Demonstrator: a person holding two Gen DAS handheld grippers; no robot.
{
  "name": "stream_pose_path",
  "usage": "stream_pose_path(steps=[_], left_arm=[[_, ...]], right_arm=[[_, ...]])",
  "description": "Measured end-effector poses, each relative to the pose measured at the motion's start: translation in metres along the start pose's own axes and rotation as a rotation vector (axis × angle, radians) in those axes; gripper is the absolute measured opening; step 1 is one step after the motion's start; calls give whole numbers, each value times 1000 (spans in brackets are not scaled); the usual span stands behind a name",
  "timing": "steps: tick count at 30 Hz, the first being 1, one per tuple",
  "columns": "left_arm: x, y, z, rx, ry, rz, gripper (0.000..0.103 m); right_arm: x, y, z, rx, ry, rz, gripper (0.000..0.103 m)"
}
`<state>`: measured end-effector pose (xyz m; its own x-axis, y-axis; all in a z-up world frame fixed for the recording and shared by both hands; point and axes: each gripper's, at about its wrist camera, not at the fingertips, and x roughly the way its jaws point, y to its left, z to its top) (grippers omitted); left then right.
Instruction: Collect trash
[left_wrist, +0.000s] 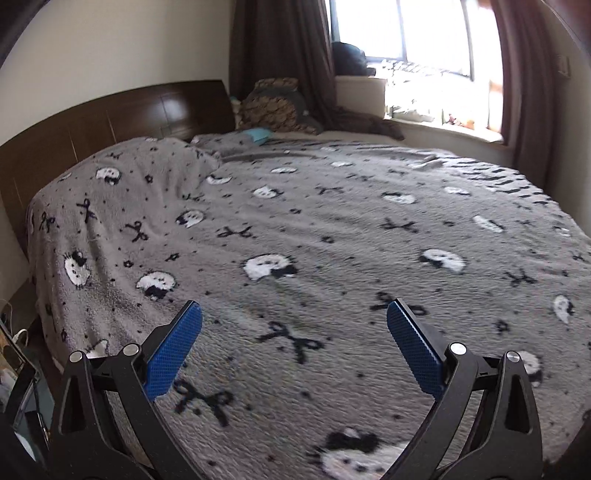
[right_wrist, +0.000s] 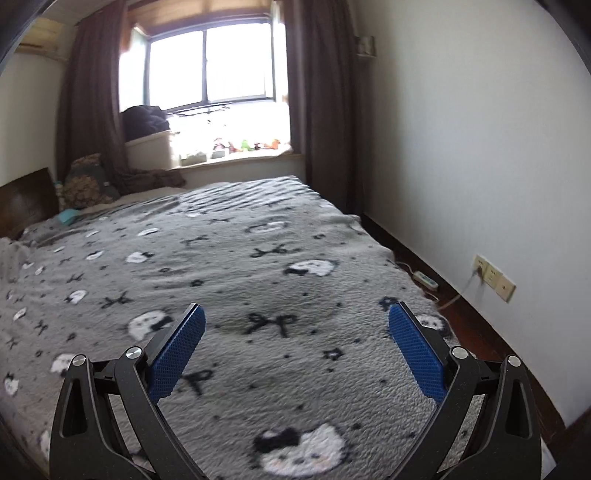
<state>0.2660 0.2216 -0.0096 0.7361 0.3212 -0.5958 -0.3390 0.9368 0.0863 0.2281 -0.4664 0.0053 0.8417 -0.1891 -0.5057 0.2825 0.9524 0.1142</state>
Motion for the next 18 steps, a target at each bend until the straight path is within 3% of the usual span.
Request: stream_pose_path(steps=[4, 7, 9, 14, 18], left_arm=[[75, 48, 0, -85, 117, 42, 95], [122, 70, -11, -89, 181, 137, 95], [149, 83, -21, -106, 236, 162, 95], [189, 110, -45, -200, 325, 146, 96], [191, 109, -47, -199, 326, 141, 96]], right_arm=[[88, 3, -9, 101, 173, 66, 100], [137, 31, -21, 93, 272, 111, 100], [156, 48, -28, 61, 299, 83, 100], [203, 81, -54, 11, 421, 29, 100], [216, 92, -66, -68, 443, -45, 101]])
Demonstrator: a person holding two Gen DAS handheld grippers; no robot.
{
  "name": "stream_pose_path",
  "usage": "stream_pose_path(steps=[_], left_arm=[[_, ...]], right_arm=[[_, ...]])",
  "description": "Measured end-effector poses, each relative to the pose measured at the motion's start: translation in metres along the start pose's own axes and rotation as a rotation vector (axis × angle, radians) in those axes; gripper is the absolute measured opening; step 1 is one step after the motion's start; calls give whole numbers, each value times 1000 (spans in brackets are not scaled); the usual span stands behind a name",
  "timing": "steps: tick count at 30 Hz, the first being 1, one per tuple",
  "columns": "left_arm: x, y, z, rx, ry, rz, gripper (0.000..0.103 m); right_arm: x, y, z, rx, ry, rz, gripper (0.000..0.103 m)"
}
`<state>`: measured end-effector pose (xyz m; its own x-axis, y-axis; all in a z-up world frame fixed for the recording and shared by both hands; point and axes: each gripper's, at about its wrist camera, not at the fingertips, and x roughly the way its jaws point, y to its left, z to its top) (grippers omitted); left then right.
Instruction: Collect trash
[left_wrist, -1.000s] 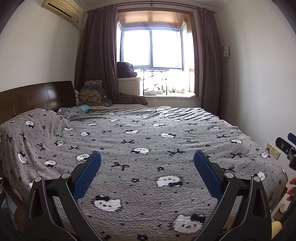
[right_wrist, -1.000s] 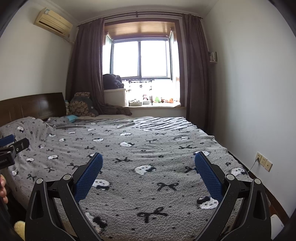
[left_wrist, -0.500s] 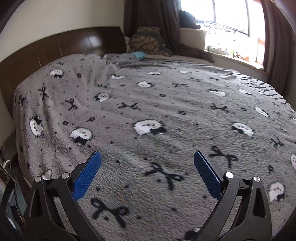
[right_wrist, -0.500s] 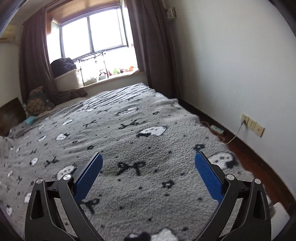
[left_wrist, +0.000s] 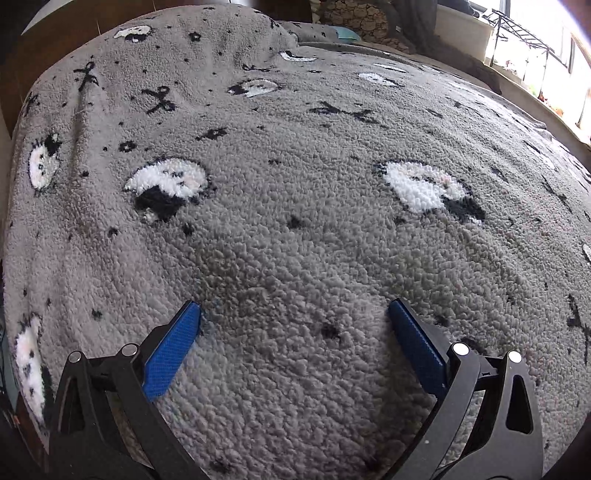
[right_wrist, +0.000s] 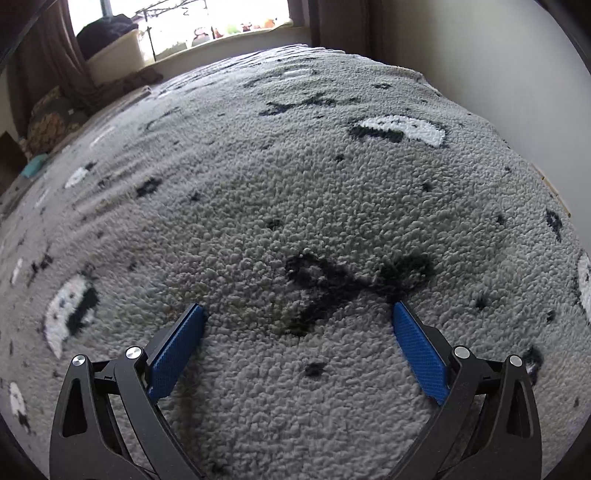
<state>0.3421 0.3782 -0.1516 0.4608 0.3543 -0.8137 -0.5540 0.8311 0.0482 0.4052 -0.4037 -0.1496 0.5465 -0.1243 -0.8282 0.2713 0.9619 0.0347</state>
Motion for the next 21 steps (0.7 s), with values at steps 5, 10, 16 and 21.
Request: stream_pose_path(steps=[5, 10, 16, 21], left_arm=[[0, -2, -1, -2, -11, 5, 96], [0, -1, -2, -3, -8, 2, 96], [1, 0, -2, -9, -7, -5, 96], [2, 2, -2, -22, -6, -23, 96]], right_arm=[[2, -1, -5, 2, -2, 3, 101], [3, 0, -5, -5, 2, -6, 101], [4, 0, -2, -5, 3, -5, 101], [4, 0, -2, -5, 3, -5, 101]])
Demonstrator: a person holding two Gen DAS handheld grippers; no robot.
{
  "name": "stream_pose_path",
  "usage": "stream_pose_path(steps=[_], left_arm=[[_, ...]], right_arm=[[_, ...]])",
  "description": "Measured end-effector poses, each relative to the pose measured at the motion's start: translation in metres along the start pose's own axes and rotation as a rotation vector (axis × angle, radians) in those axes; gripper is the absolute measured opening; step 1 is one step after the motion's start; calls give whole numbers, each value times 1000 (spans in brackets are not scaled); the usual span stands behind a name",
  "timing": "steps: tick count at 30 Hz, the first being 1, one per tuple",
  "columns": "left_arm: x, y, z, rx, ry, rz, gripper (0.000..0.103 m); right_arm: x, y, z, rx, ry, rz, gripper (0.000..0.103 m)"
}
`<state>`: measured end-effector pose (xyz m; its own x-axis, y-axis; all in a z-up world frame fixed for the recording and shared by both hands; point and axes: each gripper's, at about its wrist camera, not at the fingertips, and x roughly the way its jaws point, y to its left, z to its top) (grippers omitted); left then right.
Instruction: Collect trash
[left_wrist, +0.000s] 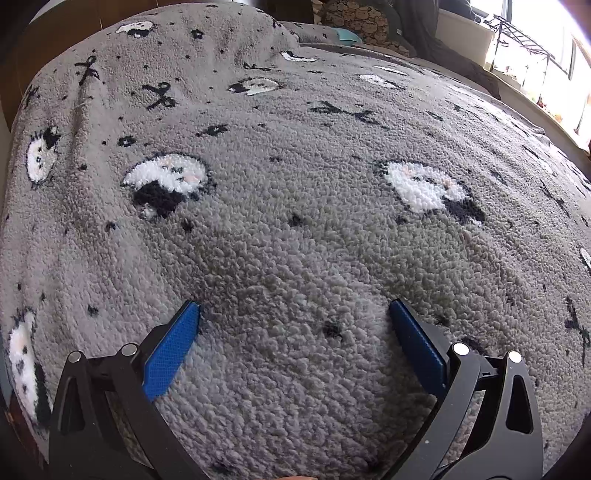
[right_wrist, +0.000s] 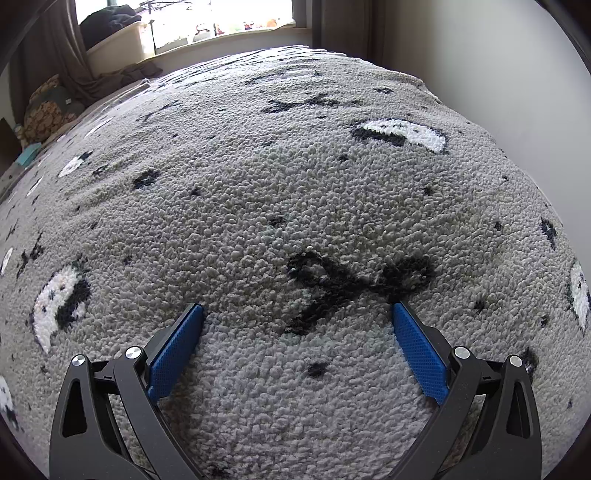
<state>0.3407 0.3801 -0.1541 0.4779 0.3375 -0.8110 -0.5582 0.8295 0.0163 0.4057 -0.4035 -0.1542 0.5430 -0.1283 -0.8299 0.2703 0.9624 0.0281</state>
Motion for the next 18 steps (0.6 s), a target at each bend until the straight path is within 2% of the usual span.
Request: stream_pose_path(steps=[18], left_arm=[[3, -1, -1, 1, 1, 2, 96]], right_arm=[[0, 0, 0, 0, 1, 0, 101]])
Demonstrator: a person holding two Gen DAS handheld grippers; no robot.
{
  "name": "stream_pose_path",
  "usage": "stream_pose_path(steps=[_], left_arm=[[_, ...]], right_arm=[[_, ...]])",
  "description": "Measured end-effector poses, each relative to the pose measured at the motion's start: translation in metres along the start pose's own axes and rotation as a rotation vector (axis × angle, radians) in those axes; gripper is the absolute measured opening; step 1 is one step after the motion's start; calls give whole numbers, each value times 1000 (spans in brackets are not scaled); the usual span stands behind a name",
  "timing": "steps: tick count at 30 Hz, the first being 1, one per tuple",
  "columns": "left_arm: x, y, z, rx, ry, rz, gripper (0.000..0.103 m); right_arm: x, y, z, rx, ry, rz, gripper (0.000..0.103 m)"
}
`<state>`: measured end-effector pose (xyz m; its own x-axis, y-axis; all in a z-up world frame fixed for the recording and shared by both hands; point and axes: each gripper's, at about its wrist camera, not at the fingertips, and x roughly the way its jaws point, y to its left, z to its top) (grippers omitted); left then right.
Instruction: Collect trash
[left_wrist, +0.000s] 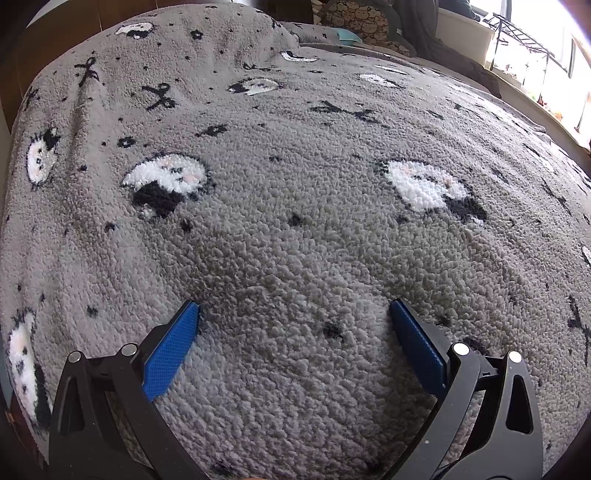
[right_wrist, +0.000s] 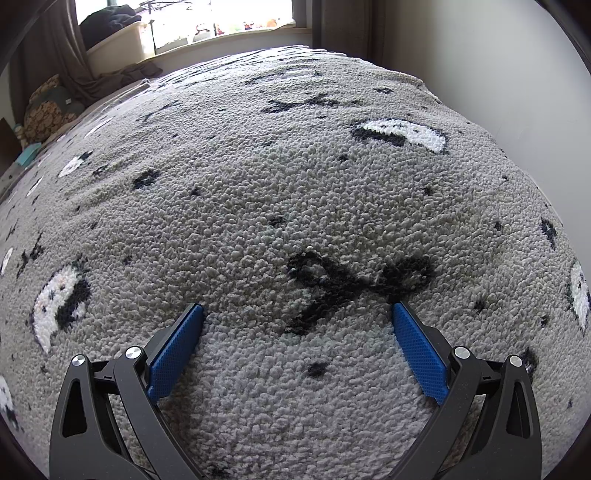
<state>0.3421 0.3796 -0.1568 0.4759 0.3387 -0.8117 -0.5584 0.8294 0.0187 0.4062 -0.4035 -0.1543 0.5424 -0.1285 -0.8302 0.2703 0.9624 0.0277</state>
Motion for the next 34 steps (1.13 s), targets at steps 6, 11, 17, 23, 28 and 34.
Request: stream_pose_path(steps=[6, 11, 17, 23, 28, 34], left_arm=[[0, -1, 0, 3, 0, 3, 96], [0, 0, 0, 0, 0, -1, 96], [0, 0, 0, 1, 1, 0, 96], [0, 1, 0, -3, -4, -4, 97], [1, 2, 3, 2, 3, 2, 96], [1, 4, 4, 4, 2, 5, 97]], right_arm=[[0, 0, 0, 0, 0, 0, 101], [0, 0, 0, 0, 0, 0, 101], [0, 0, 0, 0, 0, 0, 101], [0, 0, 0, 0, 0, 0, 101], [0, 0, 0, 0, 0, 0, 101], [0, 0, 0, 0, 0, 0, 101]])
